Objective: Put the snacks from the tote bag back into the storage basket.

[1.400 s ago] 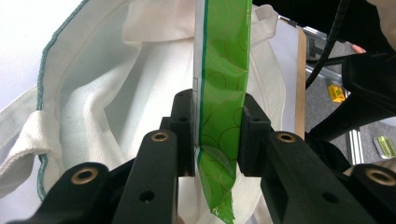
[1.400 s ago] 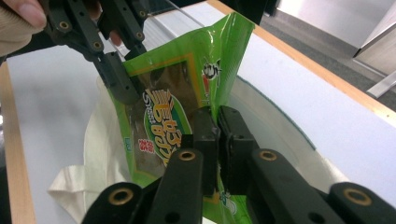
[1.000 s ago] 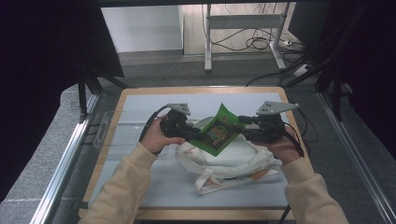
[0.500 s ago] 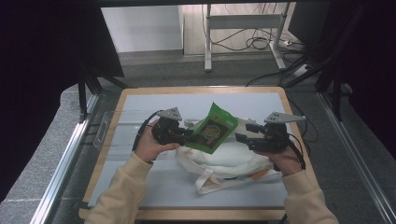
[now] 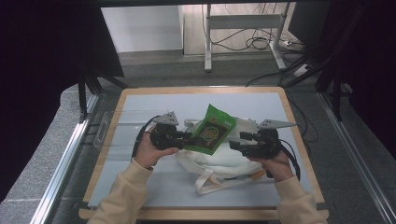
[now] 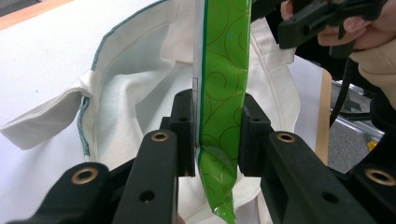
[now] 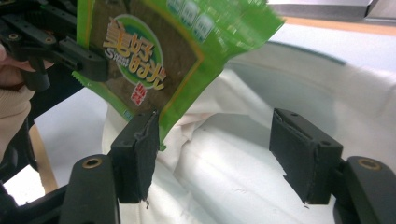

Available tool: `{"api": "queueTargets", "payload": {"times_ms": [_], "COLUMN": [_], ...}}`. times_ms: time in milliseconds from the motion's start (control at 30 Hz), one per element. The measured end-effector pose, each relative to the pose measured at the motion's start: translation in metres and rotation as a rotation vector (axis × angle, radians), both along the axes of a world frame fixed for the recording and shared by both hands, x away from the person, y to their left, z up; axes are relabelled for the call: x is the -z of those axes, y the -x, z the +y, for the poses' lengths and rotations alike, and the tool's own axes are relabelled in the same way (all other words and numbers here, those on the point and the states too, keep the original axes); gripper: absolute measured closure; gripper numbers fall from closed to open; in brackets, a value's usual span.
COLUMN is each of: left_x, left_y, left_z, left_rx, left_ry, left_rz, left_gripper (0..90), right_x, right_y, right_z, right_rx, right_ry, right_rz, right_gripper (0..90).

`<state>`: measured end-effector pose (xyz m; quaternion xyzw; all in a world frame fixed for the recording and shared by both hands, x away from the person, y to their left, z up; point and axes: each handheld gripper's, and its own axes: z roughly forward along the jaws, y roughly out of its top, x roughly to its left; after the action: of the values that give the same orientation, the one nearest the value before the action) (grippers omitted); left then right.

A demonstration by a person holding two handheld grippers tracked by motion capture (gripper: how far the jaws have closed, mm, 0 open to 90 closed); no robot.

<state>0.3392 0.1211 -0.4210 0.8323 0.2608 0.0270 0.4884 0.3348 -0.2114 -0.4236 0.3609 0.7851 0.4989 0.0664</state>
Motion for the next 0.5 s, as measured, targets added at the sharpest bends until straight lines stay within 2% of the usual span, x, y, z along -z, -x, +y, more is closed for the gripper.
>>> {"api": "queueTargets", "payload": {"times_ms": [333, 500], "left_x": [0.005, 0.007], "left_y": [0.005, 0.006], "left_z": [0.001, 0.001], "left_rx": [-0.017, -0.018], "left_ry": [0.044, 0.049], "left_rz": [-0.005, -0.003], "left_gripper": [72.7, 72.7], "right_x": [0.012, 0.017], "right_y": [0.001, 0.001], "right_z": [0.012, 0.021], "right_rx": [-0.028, -0.047], "right_ry": [-0.005, -0.001], "right_rz": [0.033, 0.045], "right_gripper": [32.7, 32.7]}}
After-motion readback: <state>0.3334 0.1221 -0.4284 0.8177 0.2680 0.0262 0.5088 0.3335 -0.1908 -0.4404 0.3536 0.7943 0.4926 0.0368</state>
